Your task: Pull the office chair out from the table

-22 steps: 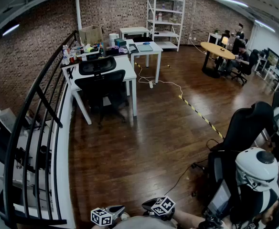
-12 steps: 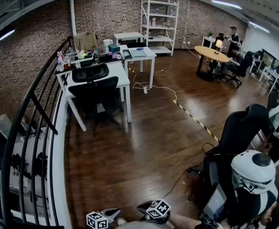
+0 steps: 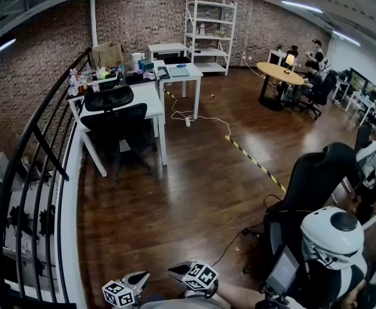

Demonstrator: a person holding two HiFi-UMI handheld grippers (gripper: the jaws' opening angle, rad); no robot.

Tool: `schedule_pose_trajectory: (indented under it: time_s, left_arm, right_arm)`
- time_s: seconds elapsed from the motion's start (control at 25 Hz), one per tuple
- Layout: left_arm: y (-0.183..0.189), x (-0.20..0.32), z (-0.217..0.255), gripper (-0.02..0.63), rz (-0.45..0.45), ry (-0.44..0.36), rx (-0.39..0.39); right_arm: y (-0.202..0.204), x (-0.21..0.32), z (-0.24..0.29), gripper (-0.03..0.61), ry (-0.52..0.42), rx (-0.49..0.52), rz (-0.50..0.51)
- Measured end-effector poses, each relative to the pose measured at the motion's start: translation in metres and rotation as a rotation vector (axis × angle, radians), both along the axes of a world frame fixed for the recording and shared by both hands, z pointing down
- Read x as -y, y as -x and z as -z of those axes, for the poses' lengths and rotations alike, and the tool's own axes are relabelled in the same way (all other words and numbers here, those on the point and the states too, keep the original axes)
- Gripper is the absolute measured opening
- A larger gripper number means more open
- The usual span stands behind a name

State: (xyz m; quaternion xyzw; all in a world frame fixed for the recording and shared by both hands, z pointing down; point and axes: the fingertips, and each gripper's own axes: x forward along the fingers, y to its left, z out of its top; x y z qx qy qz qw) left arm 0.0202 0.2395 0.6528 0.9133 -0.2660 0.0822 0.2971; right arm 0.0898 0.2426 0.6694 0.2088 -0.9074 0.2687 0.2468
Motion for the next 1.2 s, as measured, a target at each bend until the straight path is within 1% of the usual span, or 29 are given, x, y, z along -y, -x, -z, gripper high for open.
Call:
schedule_pose_trajectory:
  time_s: [0.12, 0.24, 0.36, 0.44, 0.52, 0.6, 0.8, 1.08, 1.2]
  left_arm:
    - [-0.007, 0.019, 0.038, 0.006, 0.022, -0.08, 0.009]
    - [-0.008, 0.049, 0.091, 0.006, 0.031, -0.2, 0.004]
    - [-0.006, 0.087, 0.142, 0.006, 0.038, -0.313, 0.003]
    - [-0.005, 0.111, 0.167, 0.006, 0.04, -0.368, 0.005]
    - [-0.004, 0.136, 0.182, 0.006, 0.029, -0.411, -0.005]
    - [-0.004, 0.159, 0.193, 0.006, 0.012, -0.433, -0.007]
    - [0.005, 0.215, 0.21, 0.006, -0.036, -0.454, -0.015]
    - [0.044, 0.285, 0.217, 0.006, -0.082, -0.466, -0.025]
    - [0.056, 0.309, 0.22, 0.006, -0.094, -0.464, -0.034]
  right_arm:
    - [-0.003, 0.023, 0.034, 0.006, -0.073, 0.031, -0.007]
    - [-0.005, 0.054, 0.081, 0.006, -0.164, 0.093, -0.043]
    - [-0.005, 0.09, 0.125, 0.006, -0.25, 0.128, -0.077]
    - [-0.002, 0.113, 0.146, 0.006, -0.289, 0.14, -0.099]
    - [0.004, 0.138, 0.162, 0.006, -0.327, 0.142, -0.12]
    - [0.011, 0.162, 0.177, 0.006, -0.357, 0.141, -0.135]
    - [0.033, 0.218, 0.198, 0.005, -0.398, 0.141, -0.162]
    - [0.08, 0.29, 0.203, 0.005, -0.422, 0.133, -0.197]
    - [0.092, 0.317, 0.206, 0.006, -0.431, 0.131, -0.224]
